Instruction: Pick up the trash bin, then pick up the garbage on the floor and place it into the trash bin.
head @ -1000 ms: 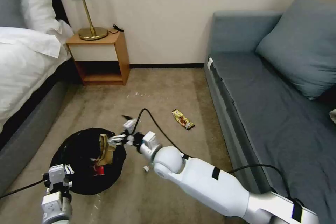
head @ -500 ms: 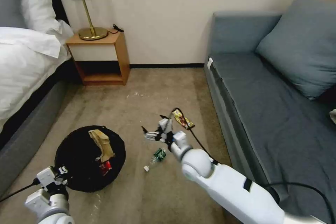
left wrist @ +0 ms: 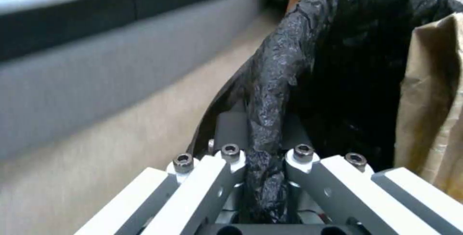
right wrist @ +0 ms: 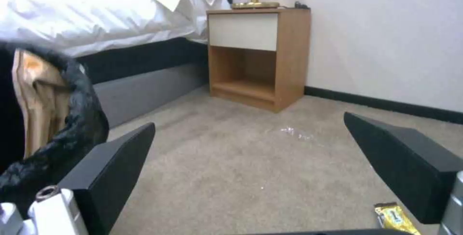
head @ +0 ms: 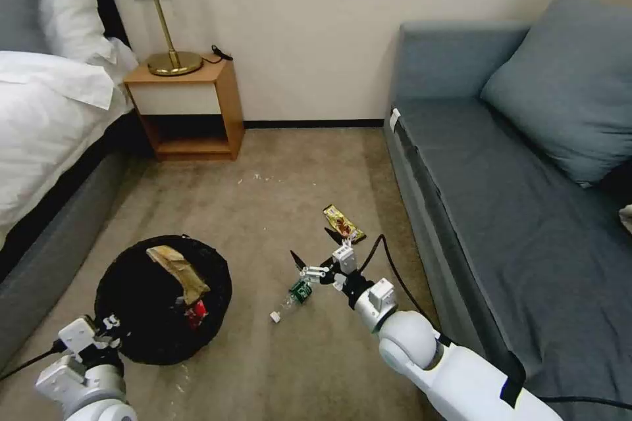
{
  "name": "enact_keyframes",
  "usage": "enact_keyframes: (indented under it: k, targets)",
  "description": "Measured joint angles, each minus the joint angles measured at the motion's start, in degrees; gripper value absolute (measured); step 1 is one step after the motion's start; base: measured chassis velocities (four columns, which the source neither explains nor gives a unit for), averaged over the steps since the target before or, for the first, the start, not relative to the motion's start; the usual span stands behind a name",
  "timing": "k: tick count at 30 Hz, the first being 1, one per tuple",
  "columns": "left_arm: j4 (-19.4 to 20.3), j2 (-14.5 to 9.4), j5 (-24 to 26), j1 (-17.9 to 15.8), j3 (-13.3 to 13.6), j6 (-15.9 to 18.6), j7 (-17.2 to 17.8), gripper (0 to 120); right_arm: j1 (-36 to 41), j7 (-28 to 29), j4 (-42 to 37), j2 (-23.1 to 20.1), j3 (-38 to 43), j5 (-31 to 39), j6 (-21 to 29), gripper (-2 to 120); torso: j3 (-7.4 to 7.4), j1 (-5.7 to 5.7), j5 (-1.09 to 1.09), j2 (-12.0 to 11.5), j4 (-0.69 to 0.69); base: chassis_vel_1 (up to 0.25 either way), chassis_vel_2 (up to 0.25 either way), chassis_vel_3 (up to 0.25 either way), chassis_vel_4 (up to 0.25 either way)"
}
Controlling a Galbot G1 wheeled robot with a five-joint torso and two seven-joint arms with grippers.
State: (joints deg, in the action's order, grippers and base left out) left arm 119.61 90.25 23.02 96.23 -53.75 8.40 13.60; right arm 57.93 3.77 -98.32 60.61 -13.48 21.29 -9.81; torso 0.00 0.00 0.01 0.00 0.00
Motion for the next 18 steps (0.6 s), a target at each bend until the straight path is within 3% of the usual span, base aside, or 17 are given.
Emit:
enact_keyframes:
  k: [4,7,18]
  targets:
    - [0.08,-0.03,-2.76,0.36,-0.28,-4.0,-2.45,4,0.68,-0.34,-0.27,-0.04,0.39,-1.06,-0.24,100,0.0,0.0,-0.01,0.0,-0.01,0.0,0.0,0.0,0.0]
    - [-0.01,0.03,-3.89,0.55,-0.32,-5.12,-2.75,4,0.97,-0.35,-0.29,-0.02,0.52,-1.48,-0.25,100,0.0,0.0,-0.01,0.0,0.0,0.0,0.0,0.0,0.0]
    - [-0.63,0.16,-6.11,0.71,-0.59,-5.85,-2.4,4,2.08,3.24,-1.05,-0.4,0.38,-2.99,3.58,100,0.0,0.0,-0.01,0.0,0.0,0.0,0.0,0.0,0.0]
